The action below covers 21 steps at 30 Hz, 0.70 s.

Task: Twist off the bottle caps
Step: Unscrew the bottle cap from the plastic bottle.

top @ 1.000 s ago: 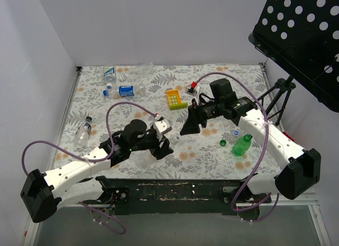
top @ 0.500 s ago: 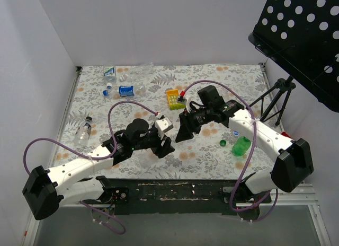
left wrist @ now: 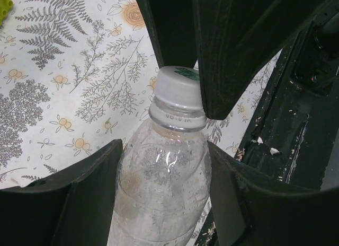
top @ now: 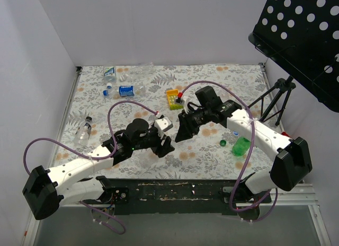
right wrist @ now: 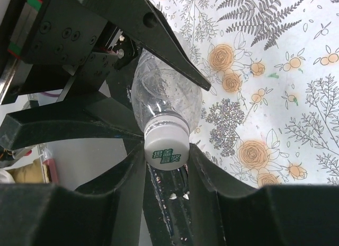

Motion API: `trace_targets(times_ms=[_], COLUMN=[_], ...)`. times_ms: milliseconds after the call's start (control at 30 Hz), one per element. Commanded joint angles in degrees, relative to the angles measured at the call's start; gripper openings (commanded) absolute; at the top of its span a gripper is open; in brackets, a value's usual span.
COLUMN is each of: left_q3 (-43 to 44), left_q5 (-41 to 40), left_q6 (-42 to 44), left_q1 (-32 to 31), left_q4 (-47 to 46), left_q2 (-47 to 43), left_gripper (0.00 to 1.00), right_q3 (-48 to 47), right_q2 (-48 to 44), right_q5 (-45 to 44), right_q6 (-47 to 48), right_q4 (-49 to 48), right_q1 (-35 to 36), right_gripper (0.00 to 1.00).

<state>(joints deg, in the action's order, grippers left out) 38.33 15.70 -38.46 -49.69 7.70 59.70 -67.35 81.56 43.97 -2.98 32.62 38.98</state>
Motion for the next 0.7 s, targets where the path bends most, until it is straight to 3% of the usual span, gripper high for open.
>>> trace_targets(times_ms=[0,167,300,367,400,467,667], left_q3=[1.49,1.05,0.43,0.17,0.08,-0.36,-1.24], left_q5=[-0.41,-0.24,0.73,2.57,3.71,5.64,9.17], left_q6=[0.14,0.49,1.01,1.63,1.98,2.16,2.25], left_q1=[-0.23,-0.23,-0.23,-0.14,-0.23,-0.23,-0.23], left_q4=[-1.29,-0.76,-0.15,0.29,0.47,0.47,-0.23], left_q2=[-0.64,-1.78,-3.36,-3.80,-3.98,-4.16,-4.51], left_gripper=[0.00,0.00,0.00,0.00,0.00,0.00,0.00], right_q3=[-2.52,-1.03,-1.73,-3.74,-5.32,-8.39,-11.93], right_q2=[0.27,-1.49,-2.72,-2.72,-2.20,-1.23,-1.04], right_q5=[0.51,0.42,3.31,7.78,10.06,12.02,7.63], right_q6=[2.28,6.49,16.31,26.56,38.63,52.93,74.07], right_q4=[-0.80,-0.89,2.17,7.95,13.29,21.39,28.64], right_q1=[0.57,0.57,0.57,0.57,0.57,0.66,1.36], right_gripper=[0.28,0.03,0.01,0.01,0.01,0.01,0.01])
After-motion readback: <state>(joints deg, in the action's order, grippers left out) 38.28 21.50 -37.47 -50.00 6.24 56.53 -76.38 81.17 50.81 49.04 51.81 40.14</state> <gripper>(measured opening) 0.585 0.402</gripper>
